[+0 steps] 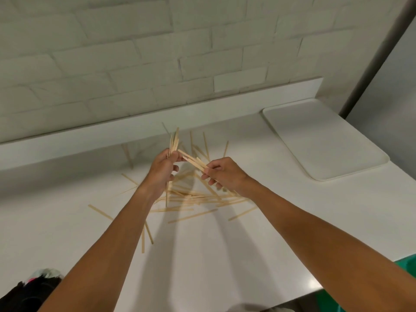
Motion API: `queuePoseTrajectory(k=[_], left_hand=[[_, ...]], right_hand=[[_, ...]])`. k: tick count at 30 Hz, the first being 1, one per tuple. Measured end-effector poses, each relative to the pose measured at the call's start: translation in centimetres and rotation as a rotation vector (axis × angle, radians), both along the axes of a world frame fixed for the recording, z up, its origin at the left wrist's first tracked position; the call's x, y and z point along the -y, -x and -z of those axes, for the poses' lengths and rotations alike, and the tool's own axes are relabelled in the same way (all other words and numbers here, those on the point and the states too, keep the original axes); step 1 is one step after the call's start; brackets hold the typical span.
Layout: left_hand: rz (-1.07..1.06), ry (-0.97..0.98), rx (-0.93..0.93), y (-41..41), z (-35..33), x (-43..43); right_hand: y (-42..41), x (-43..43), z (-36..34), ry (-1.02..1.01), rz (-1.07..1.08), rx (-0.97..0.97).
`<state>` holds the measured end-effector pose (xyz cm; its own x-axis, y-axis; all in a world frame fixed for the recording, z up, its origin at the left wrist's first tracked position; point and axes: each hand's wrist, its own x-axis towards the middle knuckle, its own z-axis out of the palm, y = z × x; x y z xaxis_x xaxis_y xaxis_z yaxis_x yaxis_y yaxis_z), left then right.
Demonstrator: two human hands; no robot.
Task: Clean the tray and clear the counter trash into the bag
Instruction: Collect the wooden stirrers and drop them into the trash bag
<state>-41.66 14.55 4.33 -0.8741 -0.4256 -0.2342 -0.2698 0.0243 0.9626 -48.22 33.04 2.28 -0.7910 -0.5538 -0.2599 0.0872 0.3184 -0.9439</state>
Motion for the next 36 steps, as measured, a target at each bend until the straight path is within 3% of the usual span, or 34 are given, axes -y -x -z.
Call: queuePoseTrajectory(k=[6,10,15,22,28,36], left_hand=[[-0.066,0.097,0.033,0.0,1.0,0.6],[0.103,0.173,0.048,-0.9,1.1,1.0],[0.246,0.406,0.143,-1.9,2.0,1.5],[0.377,0.529,0.161,-1.2,1.6,-1.0],[0.539,0.71,0.097,0.2,1.0,-7.3],[0.78,0.794,0.059,1.7,1.2,-21.9]], right_hand=[[0.2,-0.5,0.5,0.021,0.117,0.026],[1.0,-0.7,0.5,0.023,0.176,0.039],[1.1,-0.9,1.2,0.008,0.199,0.039],[0.4,-4.6,1.3,-0.03,0.247,-0.045],[-0.5,-12.5,0.4,-0.042,0.352,-0.12],[-4.1,-27.3,0.1,-0.085,0.536,-0.154]])
